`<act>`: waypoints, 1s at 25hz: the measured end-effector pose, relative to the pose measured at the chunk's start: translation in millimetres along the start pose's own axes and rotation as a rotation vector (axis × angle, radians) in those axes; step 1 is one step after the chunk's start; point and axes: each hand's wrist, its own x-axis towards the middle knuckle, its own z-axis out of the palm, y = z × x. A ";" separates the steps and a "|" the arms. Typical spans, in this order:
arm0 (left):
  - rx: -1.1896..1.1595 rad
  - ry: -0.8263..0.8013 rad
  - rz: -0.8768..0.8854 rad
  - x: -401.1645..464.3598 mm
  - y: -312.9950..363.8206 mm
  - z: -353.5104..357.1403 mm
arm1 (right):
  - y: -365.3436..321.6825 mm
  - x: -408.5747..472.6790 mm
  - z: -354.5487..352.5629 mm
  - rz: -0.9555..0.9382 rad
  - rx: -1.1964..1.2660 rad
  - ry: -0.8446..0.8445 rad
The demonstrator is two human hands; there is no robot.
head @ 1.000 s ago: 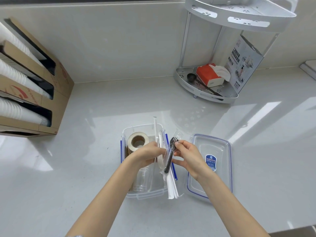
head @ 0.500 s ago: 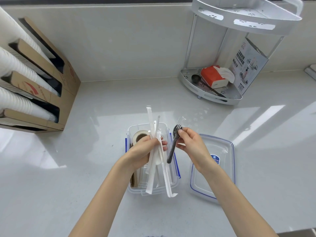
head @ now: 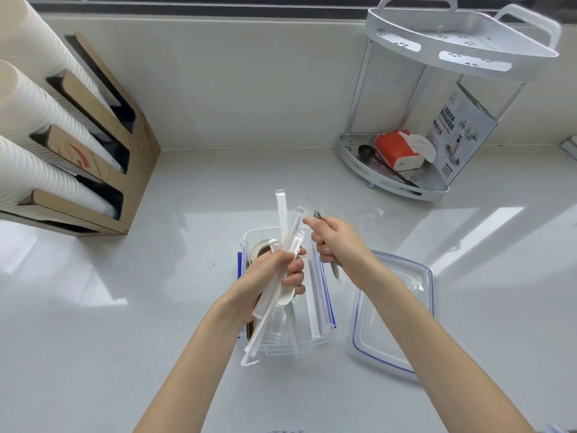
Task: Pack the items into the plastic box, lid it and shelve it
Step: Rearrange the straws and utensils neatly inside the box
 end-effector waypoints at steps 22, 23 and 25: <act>-0.007 0.243 0.189 -7.5 -10.7 -7.1 | -13.2 -2.3 6.6 -0.079 0.216 0.222; -0.007 0.286 0.225 -5.2 -10.9 -8.3 | -16.3 -2.7 4.4 -0.107 0.291 0.222; 0.038 0.369 0.329 -0.4 -8.7 -7.0 | -21.6 -3.6 -0.5 -0.174 0.356 0.218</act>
